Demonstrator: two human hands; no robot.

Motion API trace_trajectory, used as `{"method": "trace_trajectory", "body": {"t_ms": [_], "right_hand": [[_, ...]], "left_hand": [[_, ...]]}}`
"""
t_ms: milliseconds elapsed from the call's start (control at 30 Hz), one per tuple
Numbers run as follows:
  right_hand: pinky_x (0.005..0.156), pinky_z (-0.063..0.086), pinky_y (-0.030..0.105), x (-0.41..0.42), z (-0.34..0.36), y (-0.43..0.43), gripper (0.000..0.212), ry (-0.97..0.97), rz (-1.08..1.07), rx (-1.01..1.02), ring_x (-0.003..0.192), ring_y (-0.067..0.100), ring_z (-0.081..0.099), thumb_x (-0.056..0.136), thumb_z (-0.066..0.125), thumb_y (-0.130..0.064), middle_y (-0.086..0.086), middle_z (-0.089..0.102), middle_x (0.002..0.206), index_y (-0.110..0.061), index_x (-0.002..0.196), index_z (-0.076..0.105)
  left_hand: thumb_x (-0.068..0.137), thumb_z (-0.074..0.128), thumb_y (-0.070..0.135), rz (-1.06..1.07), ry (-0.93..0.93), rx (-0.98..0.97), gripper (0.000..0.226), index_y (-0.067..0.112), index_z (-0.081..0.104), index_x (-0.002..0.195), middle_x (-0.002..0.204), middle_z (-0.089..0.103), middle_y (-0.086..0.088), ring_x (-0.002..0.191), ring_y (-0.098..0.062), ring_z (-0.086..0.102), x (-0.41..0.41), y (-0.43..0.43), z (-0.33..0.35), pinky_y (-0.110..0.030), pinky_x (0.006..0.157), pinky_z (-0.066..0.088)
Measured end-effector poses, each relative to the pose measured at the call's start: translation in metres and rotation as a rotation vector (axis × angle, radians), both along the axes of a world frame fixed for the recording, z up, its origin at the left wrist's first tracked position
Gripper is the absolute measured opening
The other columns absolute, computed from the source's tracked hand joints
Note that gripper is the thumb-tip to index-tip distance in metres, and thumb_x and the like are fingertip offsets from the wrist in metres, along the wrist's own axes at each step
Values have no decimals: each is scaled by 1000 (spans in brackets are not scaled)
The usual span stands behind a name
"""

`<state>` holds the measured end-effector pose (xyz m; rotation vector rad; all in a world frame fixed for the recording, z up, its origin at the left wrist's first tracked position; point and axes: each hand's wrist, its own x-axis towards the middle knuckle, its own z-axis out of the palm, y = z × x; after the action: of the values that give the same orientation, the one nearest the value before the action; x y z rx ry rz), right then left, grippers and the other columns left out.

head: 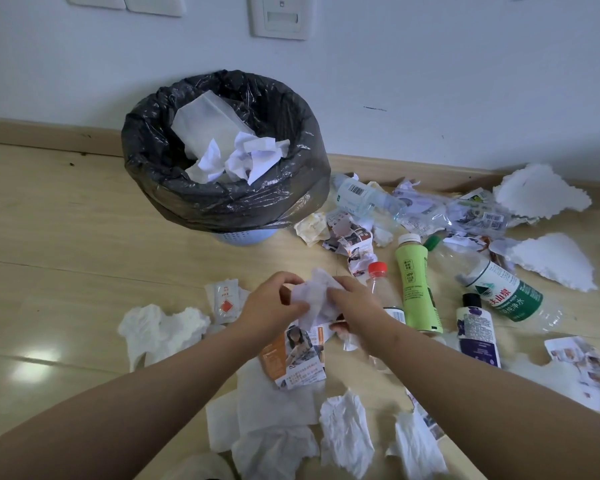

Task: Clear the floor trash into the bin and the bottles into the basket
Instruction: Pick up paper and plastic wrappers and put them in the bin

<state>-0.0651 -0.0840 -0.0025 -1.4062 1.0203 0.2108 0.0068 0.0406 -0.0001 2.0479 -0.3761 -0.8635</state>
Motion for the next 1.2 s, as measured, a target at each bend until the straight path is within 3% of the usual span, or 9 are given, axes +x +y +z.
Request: {"method": "trace_trajectory", "body": {"t_ms": [133,267,367,500,667,833,1000,1133,1200], "right_hand": [[55,45,24,3,9,5,18,-66,-46,132,67,16,57,96,42,-18,3,60,84,-24,93,58],[56,44,25,10,23,6,21,-80,-63,120,68,16,55,98,42,-31,4,58,79,-28,83,56],[65,46,28,18,38,3,24,-145,-41,34,74,19,53,99,41,-29,4,56,71,-24,81,56],[64,45,29,32,65,2,21,-264,-73,-13,77,18,54,99,42,-29,4,60,87,-19,92,60],[60,45,24,58,103,3,19,-425,-112,57,71,16,55,97,45,-25,0,59,81,-22,83,57],[58,44,25,87,131,9,13,-565,-175,186,67,17,53,95,46,-17,3,58,87,-21,101,57],[58,43,25,93,128,12,10,-545,-231,181,72,16,54,95,49,-17,1,58,90,-26,94,54],[62,44,27,86,112,7,10,-477,-223,146,73,16,53,94,50,-16,2,57,94,-22,100,55],[63,45,27,82,105,1,14,-438,-225,112,72,16,53,93,50,-16,2,57,91,-19,107,54]], "left_hand": [[89,62,22,38,80,39,57,29,34,138,127,35,1,113,-21,45,2,-2,1,-32,87,44],[92,56,14,131,183,-115,40,21,45,131,115,56,-5,98,-22,58,6,-5,15,-30,71,54],[91,57,13,230,77,-177,21,17,57,112,105,64,-5,94,-20,61,11,-12,34,-34,76,55],[91,57,13,281,-28,-298,13,18,59,102,93,64,2,80,-9,58,20,-19,65,-21,66,49],[91,56,14,314,-185,-374,14,27,57,94,94,64,2,86,-11,59,40,-23,106,-28,76,50],[92,52,13,467,-340,-430,16,24,55,101,87,57,10,82,-11,54,78,-31,134,-28,76,48],[93,47,12,401,-741,-88,34,15,49,127,115,50,3,105,-16,47,124,-40,136,-29,84,40],[90,54,36,108,-783,300,59,30,27,142,156,3,-1,140,-29,14,135,-45,117,-46,106,31],[92,49,37,32,-846,312,50,32,33,139,156,6,0,140,-28,15,129,-46,109,-45,107,28]]}}
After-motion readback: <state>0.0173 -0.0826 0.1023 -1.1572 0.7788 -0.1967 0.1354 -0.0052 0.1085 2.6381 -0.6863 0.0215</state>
